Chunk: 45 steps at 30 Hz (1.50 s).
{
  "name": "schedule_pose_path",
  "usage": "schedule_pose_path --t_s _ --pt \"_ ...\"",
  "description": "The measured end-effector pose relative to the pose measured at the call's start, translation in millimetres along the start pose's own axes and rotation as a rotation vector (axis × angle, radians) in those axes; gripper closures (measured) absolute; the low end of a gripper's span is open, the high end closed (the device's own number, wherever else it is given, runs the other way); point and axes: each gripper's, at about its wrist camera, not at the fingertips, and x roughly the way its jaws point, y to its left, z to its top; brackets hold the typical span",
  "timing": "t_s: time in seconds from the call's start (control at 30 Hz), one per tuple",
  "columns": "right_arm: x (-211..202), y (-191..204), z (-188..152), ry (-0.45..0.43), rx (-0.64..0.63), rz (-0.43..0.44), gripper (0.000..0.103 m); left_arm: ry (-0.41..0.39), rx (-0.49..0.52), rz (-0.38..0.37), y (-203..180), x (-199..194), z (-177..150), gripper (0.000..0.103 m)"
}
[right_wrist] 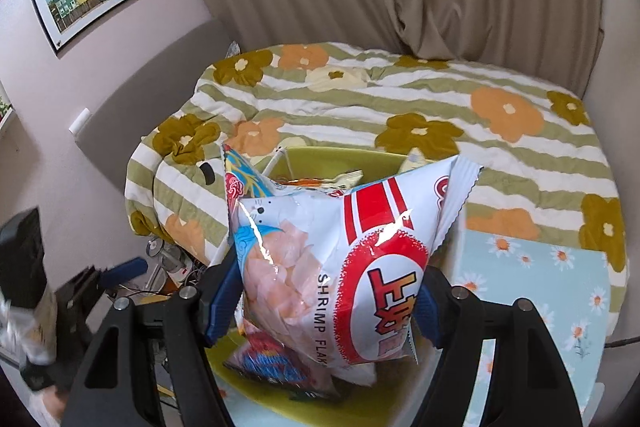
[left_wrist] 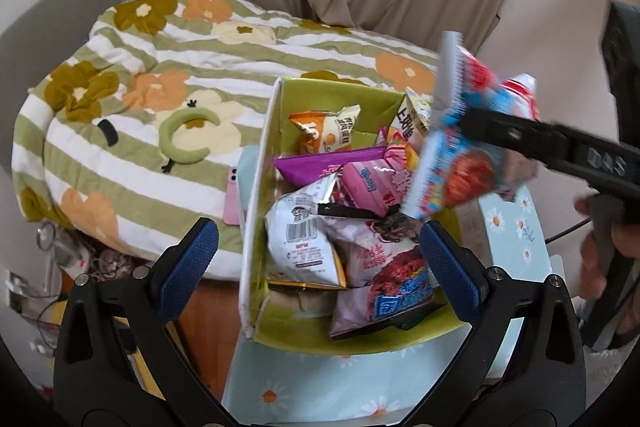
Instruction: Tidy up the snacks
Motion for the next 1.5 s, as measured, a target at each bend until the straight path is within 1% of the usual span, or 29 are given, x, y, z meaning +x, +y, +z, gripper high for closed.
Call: schedule_pose_path --t_s 0.07,0.13,0.17,0.2,0.27,0.37,0.57,0.7,0.83,1.03,1.1,1.17,1.23,1.37,1.5 --pt "15 2 3 0.017 0.018 0.025 0.031 0.01 -0.001 0.007 3 5 -1 0.003" --pt "28 2 3 0.025 0.033 0.039 0.021 0.022 -0.002 0.006 5 10 -3 0.003" --pt "31 3 2 0.017 0.04 0.035 0.01 0.029 0.0 0.006 5 12 -5 0.003" --pt "32 3 0 0.008 0.043 0.027 0.004 0.035 0.002 0.006 6 14 -6 0.003" --pt "28 4 -6 -0.021 0.039 0.007 0.001 0.045 0.007 0.009 6 17 -10 0.003" --pt "20 2 -14 -0.056 0.03 -0.023 0.001 0.048 0.005 0.012 4 18 -15 0.003" --pt "-1 0 -28 -0.077 0.007 -0.031 0.001 0.027 0.005 0.026 -9 5 -25 0.003" --pt "-26 -2 -40 -0.1 -0.007 -0.031 0.001 -0.017 0.012 0.048 -28 -21 -34 0.003" --pt "-68 -4 -57 -0.155 -0.018 -0.042 0.001 -0.073 0.029 0.066 -51 -56 -45 0.003" --pt "-152 -11 -95 -0.248 -0.009 -0.138 0.001 -0.188 0.052 0.086 -89 -122 -74 0.003" --pt "-179 -16 -112 -0.28 0.006 -0.181 0.001 -0.222 0.061 0.106 -101 -139 -82 0.001" --pt "-198 -20 -126 -0.287 0.031 -0.224 0.001 -0.259 0.075 0.124 -114 -154 -92 0.001" --pt "-214 -26 -140 -0.297 0.045 -0.251 0.001 -0.285 0.088 0.125 -124 -167 -101 0.001" --pt "-236 -30 -164 -0.304 0.034 -0.326 0.001 -0.311 0.1 0.122 -140 -181 -117 0.001" --pt "-250 -32 -183 -0.315 0.047 -0.35 0.001 -0.33 0.124 0.121 -156 -191 -132 0.001"
